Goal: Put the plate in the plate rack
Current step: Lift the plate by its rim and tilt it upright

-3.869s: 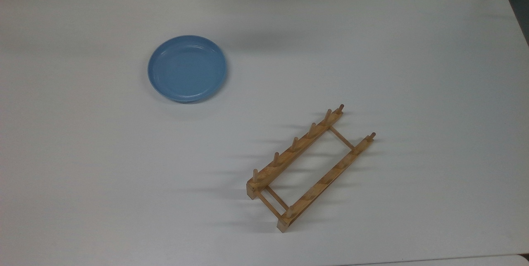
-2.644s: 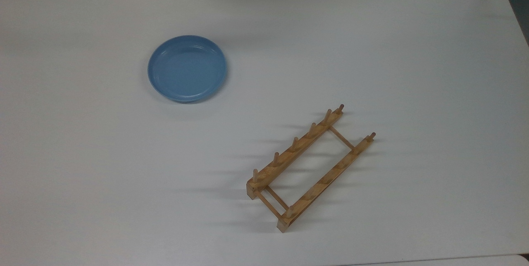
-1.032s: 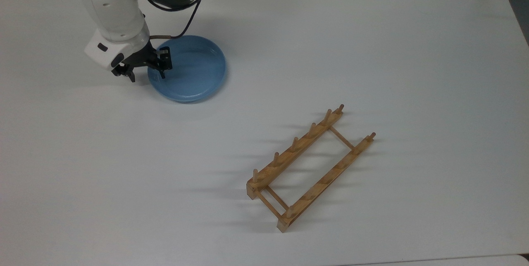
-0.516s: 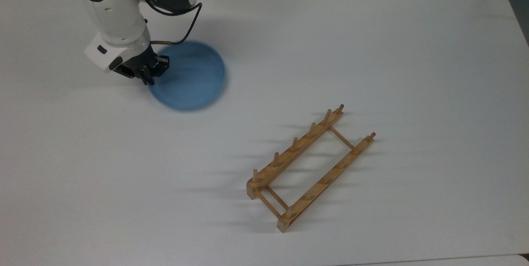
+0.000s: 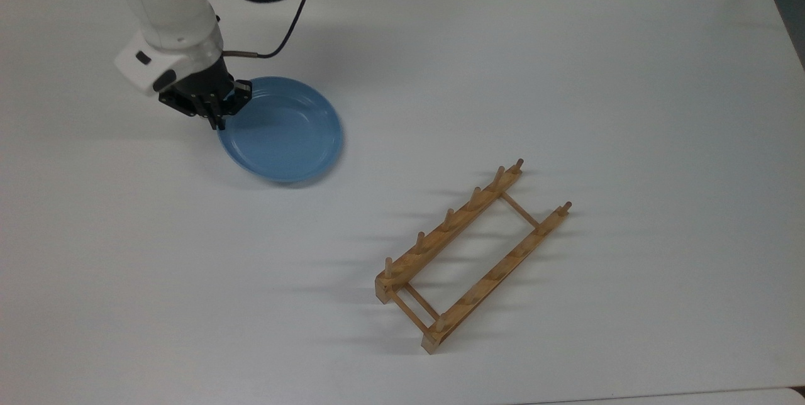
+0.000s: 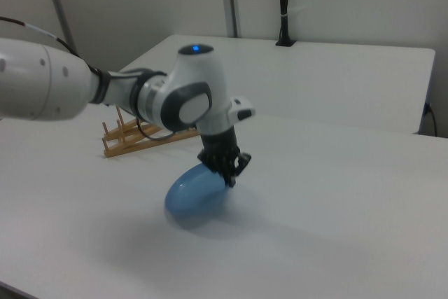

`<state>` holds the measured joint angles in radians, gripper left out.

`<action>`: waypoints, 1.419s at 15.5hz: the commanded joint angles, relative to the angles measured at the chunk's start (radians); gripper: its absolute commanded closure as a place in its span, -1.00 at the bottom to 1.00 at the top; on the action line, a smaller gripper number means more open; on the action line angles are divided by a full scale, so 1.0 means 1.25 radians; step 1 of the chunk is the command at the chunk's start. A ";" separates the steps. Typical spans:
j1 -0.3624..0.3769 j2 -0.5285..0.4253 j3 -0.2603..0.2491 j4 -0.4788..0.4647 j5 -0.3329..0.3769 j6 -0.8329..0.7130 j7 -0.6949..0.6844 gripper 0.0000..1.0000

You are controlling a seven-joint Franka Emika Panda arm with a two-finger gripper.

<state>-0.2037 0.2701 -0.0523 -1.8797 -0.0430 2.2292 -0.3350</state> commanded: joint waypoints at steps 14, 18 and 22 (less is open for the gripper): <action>0.022 -0.102 0.190 0.196 -0.301 0.153 0.551 1.00; 0.046 -0.091 0.226 0.161 -0.613 0.230 0.824 1.00; 0.056 -0.049 0.265 0.161 -0.912 0.238 1.083 1.00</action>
<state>-0.1384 0.1846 0.2580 -1.6652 -0.9768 2.4962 0.8214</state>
